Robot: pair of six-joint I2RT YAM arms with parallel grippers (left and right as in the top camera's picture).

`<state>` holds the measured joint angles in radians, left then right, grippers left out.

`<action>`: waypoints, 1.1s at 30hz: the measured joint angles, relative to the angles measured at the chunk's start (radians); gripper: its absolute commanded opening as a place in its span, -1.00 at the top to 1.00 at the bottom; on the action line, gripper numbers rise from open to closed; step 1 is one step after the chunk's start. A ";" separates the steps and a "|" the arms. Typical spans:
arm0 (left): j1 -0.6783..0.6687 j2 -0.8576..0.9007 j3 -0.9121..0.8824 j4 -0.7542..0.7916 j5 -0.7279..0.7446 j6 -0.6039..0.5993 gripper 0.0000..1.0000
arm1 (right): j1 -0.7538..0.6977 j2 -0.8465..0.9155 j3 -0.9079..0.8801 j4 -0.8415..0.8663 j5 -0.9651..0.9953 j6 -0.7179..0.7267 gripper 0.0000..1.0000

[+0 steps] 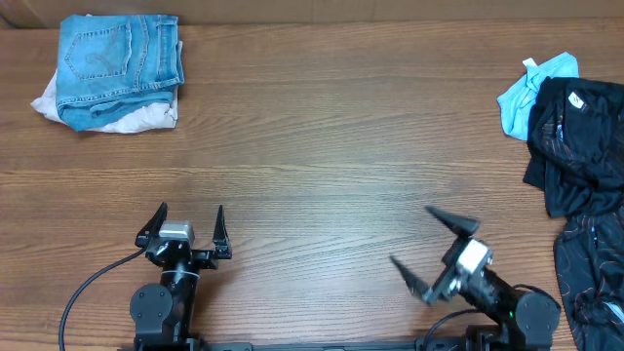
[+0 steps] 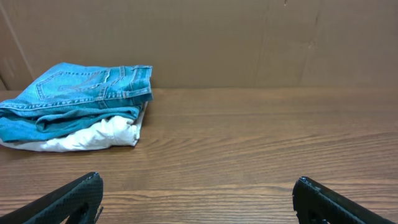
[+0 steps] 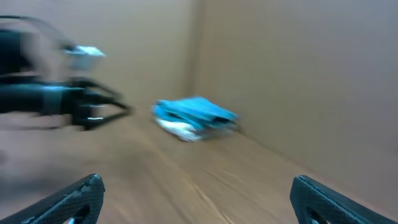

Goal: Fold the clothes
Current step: 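Move the right gripper up to the black jersey pile at right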

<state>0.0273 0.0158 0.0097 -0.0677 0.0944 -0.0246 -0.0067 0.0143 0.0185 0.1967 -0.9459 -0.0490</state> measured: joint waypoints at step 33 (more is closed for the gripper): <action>0.000 0.000 0.000 0.000 0.000 0.002 -1.00 | -0.008 0.694 0.616 -0.376 0.559 -0.066 -1.00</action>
<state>0.0273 0.0154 0.0097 -0.0677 0.0944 -0.0223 -0.0147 0.7078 0.6350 -0.1791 -0.3870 -0.1146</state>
